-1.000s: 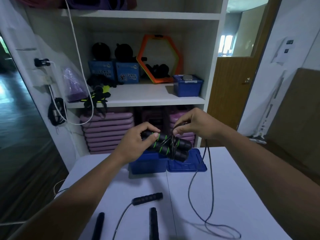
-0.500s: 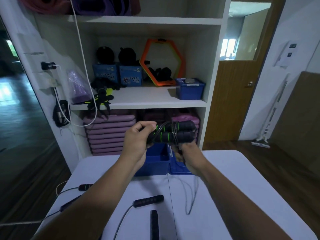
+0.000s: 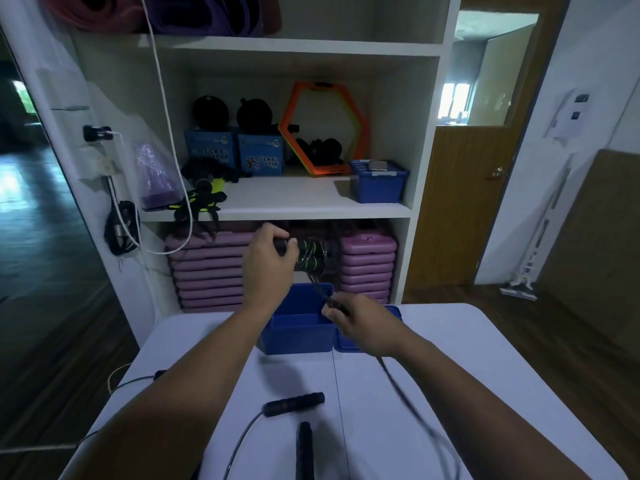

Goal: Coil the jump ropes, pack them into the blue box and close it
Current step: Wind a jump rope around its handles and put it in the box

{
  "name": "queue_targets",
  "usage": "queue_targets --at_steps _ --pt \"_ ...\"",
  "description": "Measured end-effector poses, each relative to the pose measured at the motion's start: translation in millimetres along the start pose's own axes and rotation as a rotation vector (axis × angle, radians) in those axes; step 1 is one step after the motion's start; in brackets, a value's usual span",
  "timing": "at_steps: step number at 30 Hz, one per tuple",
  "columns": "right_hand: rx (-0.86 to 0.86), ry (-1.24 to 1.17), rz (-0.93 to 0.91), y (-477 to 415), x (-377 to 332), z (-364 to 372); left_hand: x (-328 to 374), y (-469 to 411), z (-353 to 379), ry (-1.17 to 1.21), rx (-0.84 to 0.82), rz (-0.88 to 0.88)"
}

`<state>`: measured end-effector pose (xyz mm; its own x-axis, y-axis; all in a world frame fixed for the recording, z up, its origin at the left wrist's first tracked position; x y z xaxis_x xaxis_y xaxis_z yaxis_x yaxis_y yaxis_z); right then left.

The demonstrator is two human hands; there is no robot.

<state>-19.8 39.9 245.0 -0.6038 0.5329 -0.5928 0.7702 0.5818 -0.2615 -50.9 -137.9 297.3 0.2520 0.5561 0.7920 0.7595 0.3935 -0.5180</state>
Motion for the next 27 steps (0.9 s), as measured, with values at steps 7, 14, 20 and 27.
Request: queue_targets --at_steps 7,14,20,27 --pt "0.001 0.484 -0.134 -9 -34 -57 0 26 10 -0.202 -0.406 0.205" --pt "0.143 -0.114 -0.143 -9 -15 -96 23 39 -10 0.365 -0.587 -0.112" --pt "0.285 -0.481 -0.101 -2 4 -54 40 24 -18 0.823 -0.493 -0.343" --pt "0.216 -0.477 0.020 -8 11 -3 24 -11 -10 0.402 -0.089 -0.236"
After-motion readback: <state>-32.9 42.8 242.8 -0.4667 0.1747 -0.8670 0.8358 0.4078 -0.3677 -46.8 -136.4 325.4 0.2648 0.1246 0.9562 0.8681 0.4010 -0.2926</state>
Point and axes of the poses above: each hand's wrist, its own y-axis away from the middle knuckle, its own z-axis out of the palm, x = y × z, the point moved 4 cm from there along -y, towards the middle knuckle, and after that the axes turned 13 degrees about -z, right-handed, at the moved point
